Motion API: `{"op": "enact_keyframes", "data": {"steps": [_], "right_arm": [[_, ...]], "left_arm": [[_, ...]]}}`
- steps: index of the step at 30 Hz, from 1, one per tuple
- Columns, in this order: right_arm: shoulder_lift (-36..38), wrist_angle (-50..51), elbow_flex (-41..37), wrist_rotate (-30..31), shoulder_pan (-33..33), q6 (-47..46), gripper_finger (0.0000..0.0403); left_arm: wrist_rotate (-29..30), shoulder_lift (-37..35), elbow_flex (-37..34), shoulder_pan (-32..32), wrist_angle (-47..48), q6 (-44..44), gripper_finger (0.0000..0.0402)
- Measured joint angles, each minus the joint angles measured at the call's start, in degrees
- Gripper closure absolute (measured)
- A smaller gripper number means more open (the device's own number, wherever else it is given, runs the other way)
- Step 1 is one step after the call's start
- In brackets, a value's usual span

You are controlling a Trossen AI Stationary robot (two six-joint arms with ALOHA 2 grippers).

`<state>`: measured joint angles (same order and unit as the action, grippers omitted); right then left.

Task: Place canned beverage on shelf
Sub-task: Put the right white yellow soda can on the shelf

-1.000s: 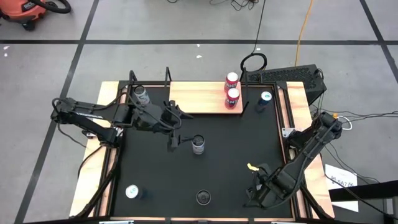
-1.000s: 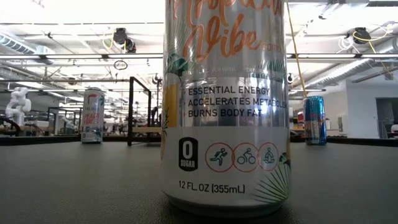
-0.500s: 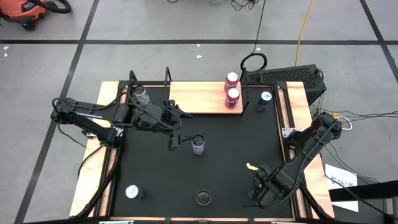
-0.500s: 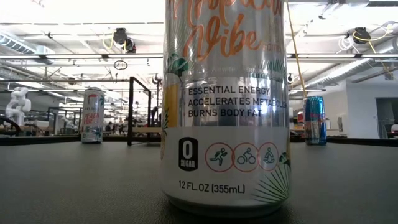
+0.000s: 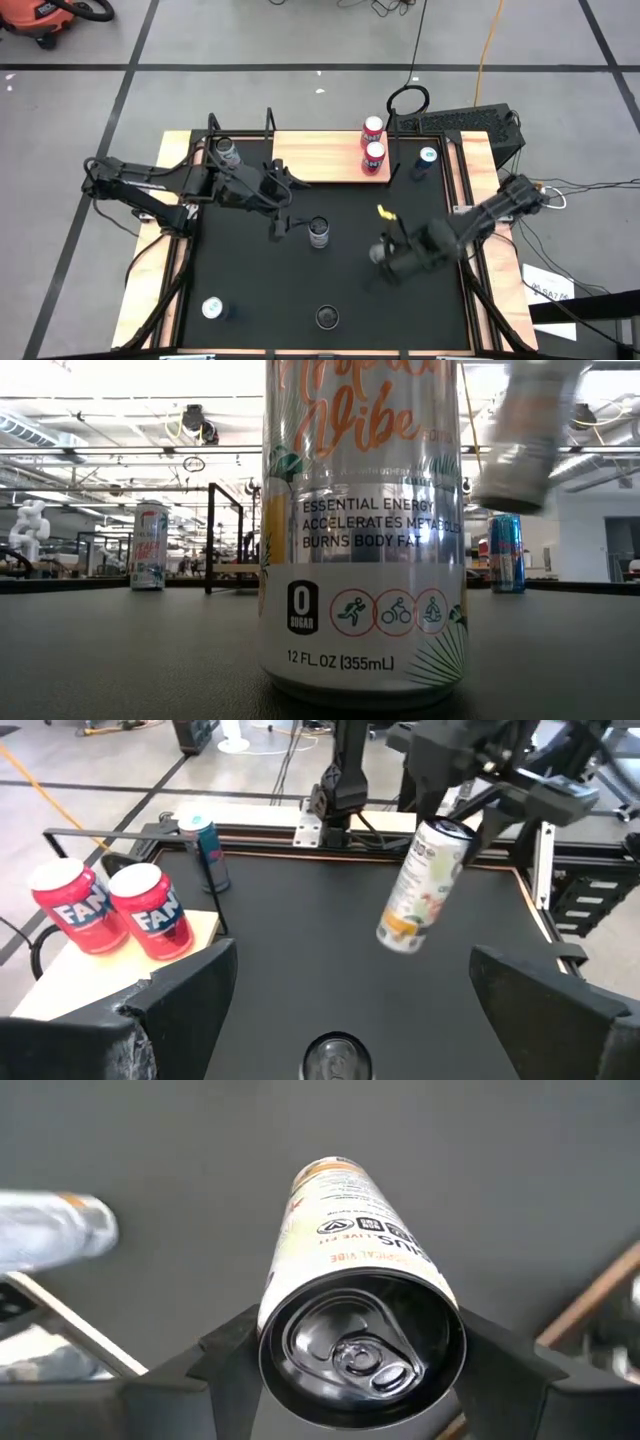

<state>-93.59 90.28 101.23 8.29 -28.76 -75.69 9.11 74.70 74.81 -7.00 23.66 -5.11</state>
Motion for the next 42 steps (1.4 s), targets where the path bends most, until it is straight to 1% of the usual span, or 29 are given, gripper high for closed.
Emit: {"op": "enact_keyframes", "data": {"steps": [5, 8, 11, 13, 15, 17, 19, 22, 26, 32, 36, 39, 42], "right_arm": [[-0.06, -0.24, 3.01, 0.88, 7.39, 14.77, 0.0152], [-0.12, 0.00, 4.79, 1.75, 11.56, 21.59, 0.0152], [-0.10, -0.69, 7.37, 3.77, 14.50, 27.35, 0.0152], [-0.10, -1.47, 9.25, 4.77, 16.12, 31.29, 0.0152], [-0.10, -3.10, 11.22, 5.42, 17.88, 35.46, 0.0152], [-0.10, -6.02, 12.62, 5.52, 19.47, 40.32, 0.0152], [0.00, -9.62, 13.11, 5.58, 20.90, 44.83, 0.0152], [-0.09, -13.34, 13.42, 5.57, 23.01, 49.87, 0.0152], [-0.10, -16.18, 13.42, 6.31, 25.45, 54.47, 0.0152], [-0.10, -19.32, 13.40, 6.54, 27.19, 60.34, 0.0152], [-0.10, -20.43, 13.44, 6.48, 27.69, 61.70, 0.0152], [-0.10, -20.85, 13.44, 6.49, 27.80, 62.47, 0.0152], [-0.10, -20.95, 13.44, 6.31, 28.03, 62.92, 0.0152]], "left_arm": [[-6.86, 0.78, 0.09, 3.25, -0.44, 1.61, 0.0011], [-9.09, 1.32, 0.02, 5.39, 0.15, 2.28, 0.0011], [-11.65, 2.29, 0.20, 7.34, -1.54, 2.54, 0.0011], [-13.71, 3.16, 0.02, 8.46, -0.71, 2.56, 0.0011], [-15.26, 4.75, 0.06, 9.49, -2.70, 2.66, 0.0011], [-16.16, 5.84, 0.00, 10.51, -2.75, 3.13, 0.0011], [-16.31, 7.43, 0.11, 11.28, -5.68, 4.27, 0.0011], [-16.62, 9.05, -0.02, 12.60, -6.94, 4.62, 0.0011], [-20.10, 10.02, -0.01, 14.42, -8.03, 4.57, 0.0011], [-20.71, 11.77, 0.08, 16.32, -8.97, 5.05, 0.0011], [-20.69, 12.31, -0.03, 17.26, -8.04, 5.65, 0.0012], [-20.69, 12.70, 0.06, 17.85, -8.47, 6.05, 0.0026], [-20.69, 12.77, 0.02, 18.35, -8.39, 6.07, 0.0052]]}}
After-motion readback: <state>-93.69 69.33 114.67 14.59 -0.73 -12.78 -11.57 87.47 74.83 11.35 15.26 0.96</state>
